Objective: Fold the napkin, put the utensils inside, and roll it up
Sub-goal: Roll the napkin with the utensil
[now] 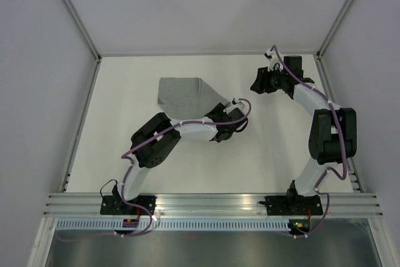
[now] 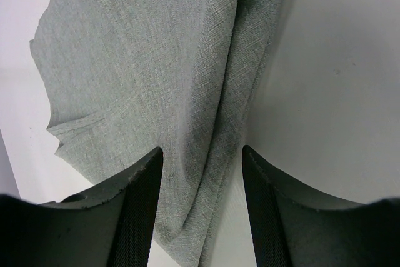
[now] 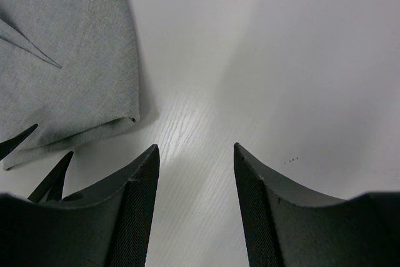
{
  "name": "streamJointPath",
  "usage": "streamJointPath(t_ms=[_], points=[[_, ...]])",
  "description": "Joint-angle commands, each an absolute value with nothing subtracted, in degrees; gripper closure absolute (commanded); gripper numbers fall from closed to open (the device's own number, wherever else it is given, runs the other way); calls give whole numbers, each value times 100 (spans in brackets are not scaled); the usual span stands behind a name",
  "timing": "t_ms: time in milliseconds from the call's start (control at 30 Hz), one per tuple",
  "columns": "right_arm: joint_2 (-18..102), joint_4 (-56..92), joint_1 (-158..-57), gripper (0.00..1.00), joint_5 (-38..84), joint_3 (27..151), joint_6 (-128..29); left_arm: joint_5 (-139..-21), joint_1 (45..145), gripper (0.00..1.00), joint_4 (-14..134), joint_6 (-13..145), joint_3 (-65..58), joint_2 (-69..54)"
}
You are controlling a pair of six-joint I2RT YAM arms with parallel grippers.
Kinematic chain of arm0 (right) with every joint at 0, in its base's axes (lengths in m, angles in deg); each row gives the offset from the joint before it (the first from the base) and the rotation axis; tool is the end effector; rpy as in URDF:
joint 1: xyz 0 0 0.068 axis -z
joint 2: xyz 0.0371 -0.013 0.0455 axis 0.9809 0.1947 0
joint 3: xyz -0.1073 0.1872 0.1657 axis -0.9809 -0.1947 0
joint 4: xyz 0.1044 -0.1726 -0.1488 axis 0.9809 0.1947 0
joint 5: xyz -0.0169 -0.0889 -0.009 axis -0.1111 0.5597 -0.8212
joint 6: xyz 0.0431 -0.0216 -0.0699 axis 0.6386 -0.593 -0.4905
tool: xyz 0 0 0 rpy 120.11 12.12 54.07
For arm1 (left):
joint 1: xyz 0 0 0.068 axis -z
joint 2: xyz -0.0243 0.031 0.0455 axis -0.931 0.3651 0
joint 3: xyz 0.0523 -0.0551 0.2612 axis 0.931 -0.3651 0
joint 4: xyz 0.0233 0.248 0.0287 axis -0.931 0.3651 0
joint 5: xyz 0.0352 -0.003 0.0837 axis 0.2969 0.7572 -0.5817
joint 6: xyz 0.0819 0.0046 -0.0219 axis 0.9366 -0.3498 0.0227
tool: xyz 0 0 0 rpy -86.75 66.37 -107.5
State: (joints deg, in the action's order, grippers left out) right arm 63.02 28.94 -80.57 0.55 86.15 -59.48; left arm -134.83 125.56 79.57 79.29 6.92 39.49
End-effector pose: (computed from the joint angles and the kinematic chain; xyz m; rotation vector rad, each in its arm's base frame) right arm 0.4115 0.0504 0.2184 -0.3662 2.1998 0.5862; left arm 0.2882 -0.3439 0.1249 0.8437 2.0830 0.5443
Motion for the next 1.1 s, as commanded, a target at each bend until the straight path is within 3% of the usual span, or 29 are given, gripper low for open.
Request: streamJointPath(t_ms=[0, 333, 767, 1067], points=[[6091, 2706, -8000, 43, -136, 8567, -5915, -13340, 12572, 40, 7967, 8143, 853, 4015], [6065, 2662, -7930, 44, -197, 8497, -5880, -13226, 12537, 42, 7985, 8153, 985, 4358], [6012, 2618, -7912, 45, -267, 8409, -5880, -12945, 12396, 55, 8082, 7950, 827, 4525], [5968, 2600, -7912, 46, -267, 8374, -5897, -12707, 12317, 69, 8099, 8003, 801, 4560]])
